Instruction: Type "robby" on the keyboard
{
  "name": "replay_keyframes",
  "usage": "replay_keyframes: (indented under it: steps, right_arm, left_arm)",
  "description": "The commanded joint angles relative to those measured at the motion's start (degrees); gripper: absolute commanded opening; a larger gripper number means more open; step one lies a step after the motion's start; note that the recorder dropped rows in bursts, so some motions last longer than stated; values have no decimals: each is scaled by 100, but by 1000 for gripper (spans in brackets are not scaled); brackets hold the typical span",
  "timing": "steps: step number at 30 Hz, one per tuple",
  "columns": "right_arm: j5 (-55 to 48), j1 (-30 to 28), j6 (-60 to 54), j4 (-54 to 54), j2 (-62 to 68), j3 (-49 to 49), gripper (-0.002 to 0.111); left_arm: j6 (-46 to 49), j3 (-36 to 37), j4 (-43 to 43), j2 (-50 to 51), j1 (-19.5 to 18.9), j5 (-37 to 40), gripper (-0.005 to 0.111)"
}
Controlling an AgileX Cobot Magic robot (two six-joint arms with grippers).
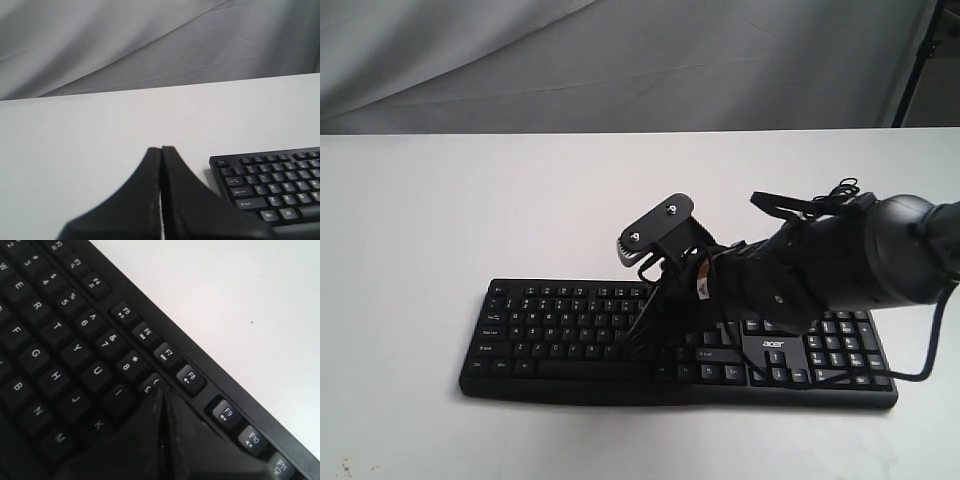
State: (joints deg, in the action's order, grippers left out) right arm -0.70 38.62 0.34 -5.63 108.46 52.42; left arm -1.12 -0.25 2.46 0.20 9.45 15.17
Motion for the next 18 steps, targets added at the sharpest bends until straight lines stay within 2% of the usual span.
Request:
replay_keyframes:
  steps: [1, 10, 18]
  right_arm:
    - [-220, 170, -34, 27, -270, 6, 0]
    - [-382, 882, 14, 90, -175, 332, 0]
    - [-182, 991, 29, 182, 117, 432, 0]
  left_arm:
    - [-16, 25, 27, -20, 36, -42, 0]
    - [-16, 25, 27, -20, 36, -42, 0]
    - [-16, 25, 27, -20, 36, -42, 0]
